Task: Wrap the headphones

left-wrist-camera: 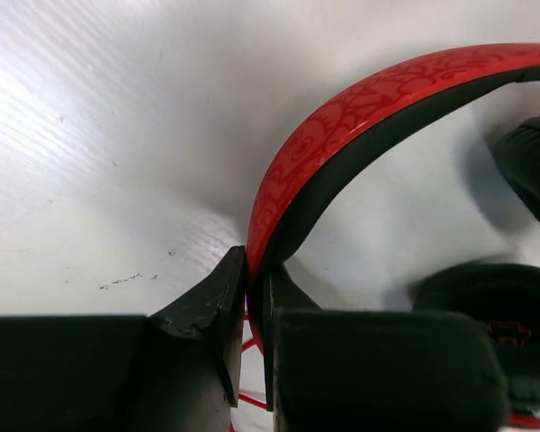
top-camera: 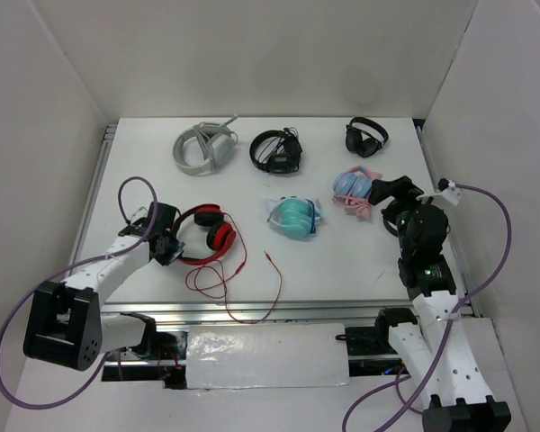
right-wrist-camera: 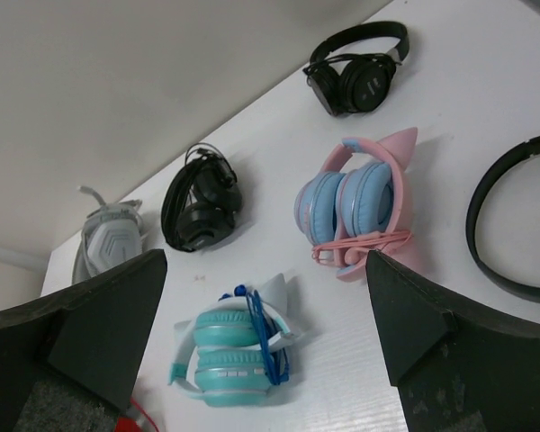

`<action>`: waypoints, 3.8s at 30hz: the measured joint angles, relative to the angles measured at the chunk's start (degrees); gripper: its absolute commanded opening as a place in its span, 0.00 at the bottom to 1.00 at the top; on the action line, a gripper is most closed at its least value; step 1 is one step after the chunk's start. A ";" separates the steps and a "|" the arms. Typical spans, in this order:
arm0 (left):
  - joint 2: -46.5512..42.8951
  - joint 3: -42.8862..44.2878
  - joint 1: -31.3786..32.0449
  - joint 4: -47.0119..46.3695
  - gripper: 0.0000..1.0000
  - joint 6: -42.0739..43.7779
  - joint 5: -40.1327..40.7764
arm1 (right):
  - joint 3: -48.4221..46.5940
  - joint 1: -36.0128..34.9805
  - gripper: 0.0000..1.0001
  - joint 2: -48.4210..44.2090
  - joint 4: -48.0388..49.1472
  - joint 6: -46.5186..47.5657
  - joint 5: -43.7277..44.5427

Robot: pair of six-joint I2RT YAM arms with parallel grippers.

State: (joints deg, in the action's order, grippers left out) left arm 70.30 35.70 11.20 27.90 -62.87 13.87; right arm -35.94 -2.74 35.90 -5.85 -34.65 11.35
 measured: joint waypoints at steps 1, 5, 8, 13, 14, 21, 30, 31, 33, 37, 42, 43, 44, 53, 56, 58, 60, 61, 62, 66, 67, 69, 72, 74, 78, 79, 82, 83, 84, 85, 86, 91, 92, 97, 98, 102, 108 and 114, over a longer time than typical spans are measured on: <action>0.00 0.81 -0.02 0.37 0.00 0.15 0.57 | 0.42 0.00 1.00 -0.39 0.04 0.04 -0.76; -0.20 5.73 -0.07 1.53 0.00 1.73 3.04 | 0.76 0.00 1.00 -0.66 0.31 1.40 -5.38; -1.31 9.92 -0.07 1.53 0.00 3.54 4.39 | 0.79 0.00 1.00 -0.33 0.96 3.10 -10.47; -2.67 20.76 -0.07 1.57 0.00 7.72 6.25 | 2.75 -0.20 1.00 1.09 5.64 4.76 -19.71; -2.67 23.52 -0.07 1.66 0.00 8.61 6.49 | 3.28 -0.52 1.00 1.49 6.32 4.98 -20.98; -1.46 42.58 0.00 1.86 0.00 12.00 6.71 | 3.93 -10.62 1.00 6.03 11.89 9.94 -24.52; 0.39 57.22 1.05 2.91 0.00 14.67 4.90 | 1.88 -30.05 1.00 22.51 20.46 16.79 -19.34; 0.50 58.25 1.16 3.06 0.00 14.95 4.70 | 1.42 -31.45 1.00 25.05 21.18 17.03 -18.23; 0.61 59.78 1.42 3.30 0.00 15.19 4.17 | 0.46 -33.75 1.00 29.33 22.64 17.18 -16.46; 1.81 64.67 1.81 5.51 0.00 16.41 3.91 | 0.26 -38.97 1.00 35.15 29.09 17.14 -13.16; 3.48 71.08 2.03 7.56 0.00 16.72 3.82 | 0.09 -45.13 1.00 41.88 39.28 17.16 -9.29; 3.78 72.46 2.03 8.13 0.00 17.05 3.82 | -0.26 -46.03 1.00 43.74 40.52 17.25 -8.63; 4.00 73.66 2.03 8.39 0.00 17.51 3.78 | -0.63 -46.69 1.00 45.42 41.48 17.33 -7.87; 4.31 79.69 2.08 10.12 0.00 17.94 3.78 | -8.61 -48.17 1.00 61.66 51.21 16.48 -5.60; 4.66 81.09 2.10 11.43 0.00 17.94 3.96 | -13.70 -49.33 1.00 67.12 52.46 16.09 -6.86; 5.09 82.23 2.12 12.17 0.00 17.97 4.24 | -17.46 -50.21 1.00 70.64 52.76 15.65 -8.04; 5.57 83.45 2.12 12.83 0.00 17.97 4.57 | -19.58 -50.90 1.00 72.78 52.89 15.02 -9.25; 5.75 83.95 2.12 12.92 0.00 17.99 4.81 | -20.28 -51.23 1.00 73.64 53.18 14.62 -10.10; 5.81 84.17 2.12 12.92 0.00 17.99 4.94 | -20.85 -51.56 1.00 74.40 53.51 14.25 -10.73; 5.81 84.41 2.12 13.00 0.00 17.97 5.86 | -23.06 -52.87 0.98 77.24 53.77 12.28 -12.22; 5.81 84.41 2.12 13.03 0.00 17.97 6.23 | -23.65 -53.11 0.98 77.99 53.83 11.72 -12.98; 5.81 84.41 2.12 13.22 0.00 17.94 6.95 | -24.48 -53.64 0.97 79.34 53.83 11.02 -13.86; 5.81 84.43 2.14 13.57 0.00 17.94 7.85 | -25.55 -54.47 0.92 81.13 53.72 10.40 -14.88; 5.81 84.65 2.12 14.16 0.00 17.94 8.68 | -26.21 -54.90 0.91 82.20 53.55 10.19 -15.93; 5.81 85.55 2.12 15.10 0.00 17.99 10.82 | -26.21 -55.80 0.66 82.77 52.98 10.47 -17.16; 5.81 85.83 2.12 15.13 0.00 17.99 11.32 | -26.21 -55.95 0.59 82.77 52.83 10.80 -17.79; 5.57 86.12 2.12 14.91 0.00 17.99 12.50 | -26.05 -56.43 0.38 82.77 52.13 11.47 -20.94; 5.44 86.09 2.12 14.91 0.00 17.99 12.85 | -25.57 -56.63 0.34 82.73 52.13 11.78 -22.08; 5.29 85.90 2.12 14.82 0.00 18.03 13.11 | -24.74 -56.83 0.24 82.42 52.00 12.22 -22.86; 5.05 85.50 2.12 14.67 0.00 18.05 13.33 | -23.56 -57.05 0.17 81.94 51.74 12.90 -23.34; 4.76 84.98 2.12 14.47 0.00 18.05 13.60 | -21.66 -57.33 0.05 80.98 51.19 13.53 -23.93; 3.41 80.24 2.14 13.79 0.00 17.68 16.44 | -12.98 -59.30 0.00 72.00 45.07 14.86 -21.46; 3.34 78.95 2.14 13.73 0.00 17.49 17.57 | -11.32 -59.78 0.00 69.24 43.43 14.73 -19.76; 5.27 72.94 2.12 14.23 0.00 14.53 23.37 | -6.47 -61.66 0.00 55.04 34.77 13.27 -7.82; 6.19 72.19 2.12 14.45 0.00 13.86 24.11 | -6.73 -62.01 0.00 52.98 32.24 12.90 -5.18; 9.88 68.85 2.12 14.45 0.00 11.61 25.51 | -10.95 -62.64 0.00 49.33 19.52 11.43 5.53; 12.48 60.96 2.14 13.62 0.00 11.87 25.88 | -18.75 -62.73 0.00 47.95 -0.66 12.94 17.97; 12.46 50.34 2.78 4.44 0.00 16.55 23.82 | -26.03 -62.75 0.00 41.88 -12.72 20.96 24.22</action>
State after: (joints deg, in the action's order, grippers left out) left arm 82.76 86.04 13.98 32.34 -46.33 37.69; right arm -61.98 -65.49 77.78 -18.57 -13.69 35.57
